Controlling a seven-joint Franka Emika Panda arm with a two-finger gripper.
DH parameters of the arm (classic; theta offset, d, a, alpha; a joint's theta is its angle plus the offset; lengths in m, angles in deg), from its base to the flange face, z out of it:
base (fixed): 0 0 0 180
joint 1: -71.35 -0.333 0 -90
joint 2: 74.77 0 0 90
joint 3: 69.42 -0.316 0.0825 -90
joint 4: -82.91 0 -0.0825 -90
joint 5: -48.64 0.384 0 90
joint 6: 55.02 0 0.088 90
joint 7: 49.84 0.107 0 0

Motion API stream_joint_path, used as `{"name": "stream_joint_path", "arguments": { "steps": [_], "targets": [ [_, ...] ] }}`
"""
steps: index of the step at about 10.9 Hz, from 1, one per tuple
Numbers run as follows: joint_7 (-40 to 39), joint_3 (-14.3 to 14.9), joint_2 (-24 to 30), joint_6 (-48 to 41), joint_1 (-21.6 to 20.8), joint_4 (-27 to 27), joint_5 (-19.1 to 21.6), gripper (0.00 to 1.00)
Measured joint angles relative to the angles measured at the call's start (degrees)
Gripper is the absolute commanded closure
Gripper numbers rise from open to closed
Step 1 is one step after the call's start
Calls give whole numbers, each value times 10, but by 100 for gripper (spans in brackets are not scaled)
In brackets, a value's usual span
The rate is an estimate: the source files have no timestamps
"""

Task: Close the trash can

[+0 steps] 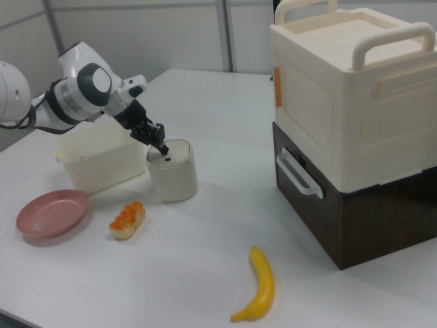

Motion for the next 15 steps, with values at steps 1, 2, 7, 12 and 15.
{"name": "stream_joint_path", "arguments": {
  "steps": [1,2,7,12,15],
  "targets": [
    [0,1,6,0,10,1,23,100],
    [-9,1,21,0,24,1,60,100],
    [-173,4,139,-151,100,28,274,100],
    [-289,6,204,-270,187,31,349,100],
    [-327,6,216,-303,212,31,350,100]
  ]
}}
